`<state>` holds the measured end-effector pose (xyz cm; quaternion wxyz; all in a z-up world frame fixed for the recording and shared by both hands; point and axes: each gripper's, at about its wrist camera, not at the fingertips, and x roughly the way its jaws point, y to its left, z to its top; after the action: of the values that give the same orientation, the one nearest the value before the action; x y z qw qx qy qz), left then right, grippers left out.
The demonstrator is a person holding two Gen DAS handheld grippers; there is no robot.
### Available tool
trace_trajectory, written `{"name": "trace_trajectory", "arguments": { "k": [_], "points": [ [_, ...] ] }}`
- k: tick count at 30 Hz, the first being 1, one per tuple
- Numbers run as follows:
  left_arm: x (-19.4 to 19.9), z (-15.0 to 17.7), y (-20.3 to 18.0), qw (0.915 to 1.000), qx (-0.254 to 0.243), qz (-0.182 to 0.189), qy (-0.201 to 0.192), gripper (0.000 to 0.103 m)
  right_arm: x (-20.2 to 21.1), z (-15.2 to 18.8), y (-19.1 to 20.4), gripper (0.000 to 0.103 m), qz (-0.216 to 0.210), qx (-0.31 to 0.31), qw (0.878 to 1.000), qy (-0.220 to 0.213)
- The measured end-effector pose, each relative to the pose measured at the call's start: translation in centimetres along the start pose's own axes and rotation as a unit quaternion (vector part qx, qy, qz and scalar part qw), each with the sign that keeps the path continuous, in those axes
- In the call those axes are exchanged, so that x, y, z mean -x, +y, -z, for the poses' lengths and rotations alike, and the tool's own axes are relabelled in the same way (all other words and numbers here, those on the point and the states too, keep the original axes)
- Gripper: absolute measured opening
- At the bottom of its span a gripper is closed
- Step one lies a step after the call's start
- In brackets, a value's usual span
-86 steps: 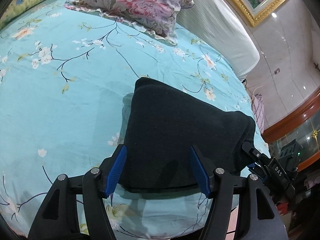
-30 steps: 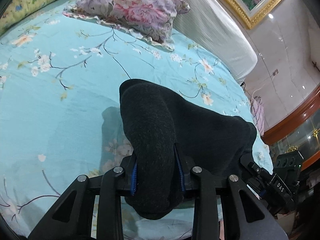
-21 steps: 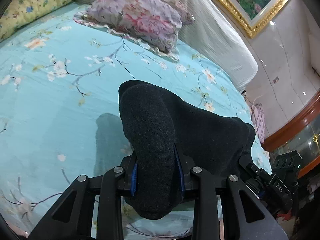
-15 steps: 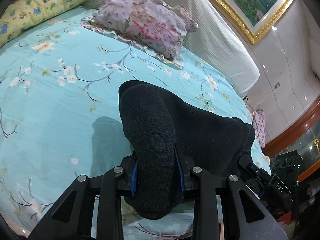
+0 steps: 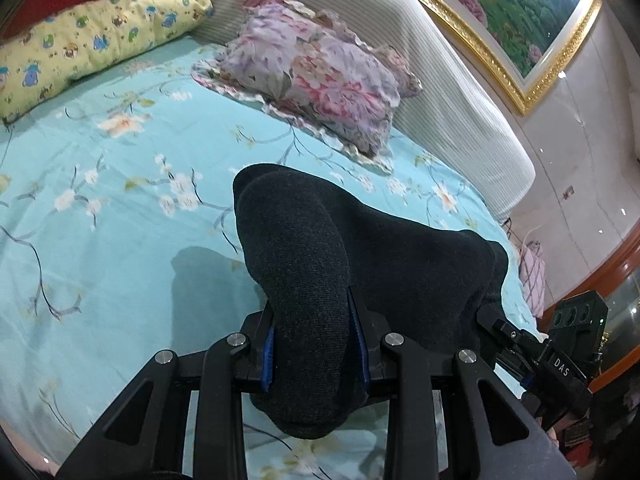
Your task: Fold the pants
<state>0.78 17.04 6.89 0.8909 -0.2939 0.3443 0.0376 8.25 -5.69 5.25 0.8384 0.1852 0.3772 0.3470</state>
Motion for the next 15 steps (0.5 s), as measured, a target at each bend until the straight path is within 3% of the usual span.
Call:
{"name": "trace_trajectory", "arguments": {
  "k": [15],
  "points": [
    [-3.1, -6.7, 3.1, 0.9984, 0.003, -0.049, -0.029, 0.030, -8.7, -5.9, 0.7, 0.047, -0.015, 0.015, 0.999, 0.029]
  ]
}}
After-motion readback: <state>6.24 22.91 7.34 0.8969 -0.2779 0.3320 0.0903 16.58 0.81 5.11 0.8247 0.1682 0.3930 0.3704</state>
